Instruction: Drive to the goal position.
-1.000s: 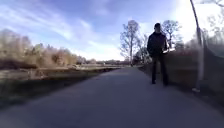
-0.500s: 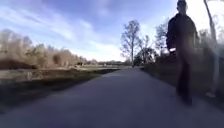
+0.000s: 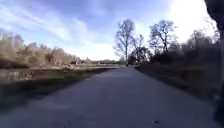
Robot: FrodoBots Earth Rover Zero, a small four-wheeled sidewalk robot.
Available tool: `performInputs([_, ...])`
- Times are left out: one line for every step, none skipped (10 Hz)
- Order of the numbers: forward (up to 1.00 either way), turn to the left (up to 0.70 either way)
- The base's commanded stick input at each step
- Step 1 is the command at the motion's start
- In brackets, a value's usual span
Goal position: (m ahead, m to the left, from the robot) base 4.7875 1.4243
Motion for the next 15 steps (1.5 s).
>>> performInputs([1.0, -0.02])
performInputs([1.0, -0.02])
performInputs([1.0, 0.0])
performInputs([1.0, 0.0])
performInputs([1.0, 0.0])
performInputs([1.0, 0.0])
performInputs([1.0, 0.0])
performInputs([1.0, 0.0])
performInputs([1.0, 0.0])
performInputs([1.0, 0.0])
performInputs([1.0, 0.0])
performInputs([1.0, 0.0])
performInputs([1.0, 0.0])
performInputs([1.0, 0.0])
performInputs([1.0, -0.02])
